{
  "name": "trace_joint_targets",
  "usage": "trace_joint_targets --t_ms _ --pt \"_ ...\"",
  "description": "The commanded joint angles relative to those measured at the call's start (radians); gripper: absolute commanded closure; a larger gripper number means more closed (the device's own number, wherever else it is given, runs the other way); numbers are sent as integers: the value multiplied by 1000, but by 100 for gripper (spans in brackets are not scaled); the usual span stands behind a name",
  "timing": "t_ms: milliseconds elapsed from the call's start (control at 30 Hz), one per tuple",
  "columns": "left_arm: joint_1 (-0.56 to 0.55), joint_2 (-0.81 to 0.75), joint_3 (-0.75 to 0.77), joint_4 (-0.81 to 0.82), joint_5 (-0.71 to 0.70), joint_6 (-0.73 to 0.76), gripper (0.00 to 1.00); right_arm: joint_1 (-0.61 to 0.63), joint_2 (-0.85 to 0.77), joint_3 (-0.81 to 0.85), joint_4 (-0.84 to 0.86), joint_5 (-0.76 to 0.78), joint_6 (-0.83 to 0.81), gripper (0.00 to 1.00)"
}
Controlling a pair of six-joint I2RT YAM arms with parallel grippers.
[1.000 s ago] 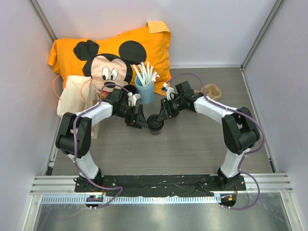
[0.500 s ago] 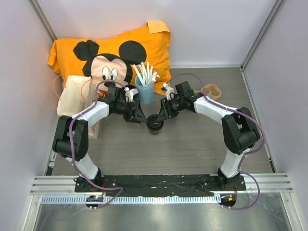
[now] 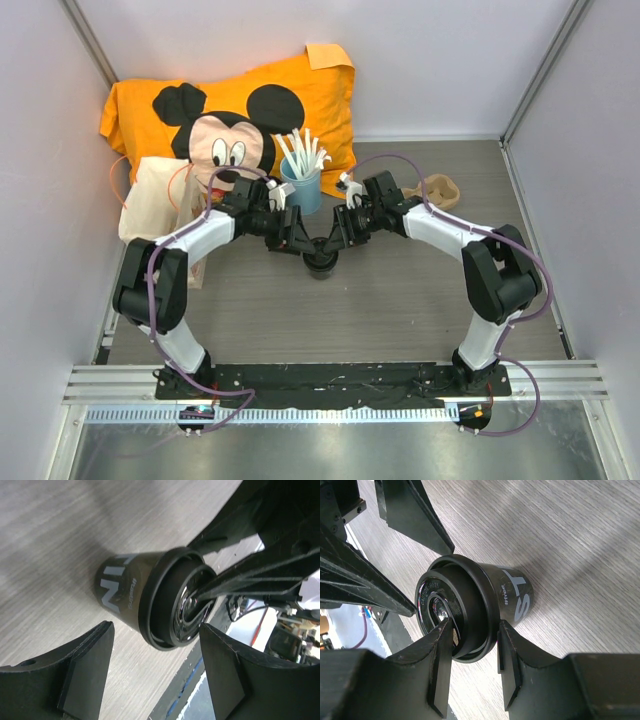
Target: Pack the takeout coffee
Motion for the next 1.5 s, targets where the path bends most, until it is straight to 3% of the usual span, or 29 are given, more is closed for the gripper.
trace_joint_targets --t_ms 0,433,767,933,1167,1467 --pt "-21 15 53 19 -43 -25 27 15 -15 -39 2 120 3 79" --pt "-79 52 79 -58 -132 17 30 20 -64 -70 45 143 49 79" --pt "-78 107 147 -164 -123 88 55 20 -78 -62 44 134 44 78" --pt "-78 142 174 -182 -98 132 54 4 -90 -51 36 102 30 76" --pt "-78 201 236 -260 -67 244 51 -17 -83 -8 9 -32 -8 55" --pt "-78 279 338 -343 -27 320 50 -54 -46 39 -10 -164 -26 50"
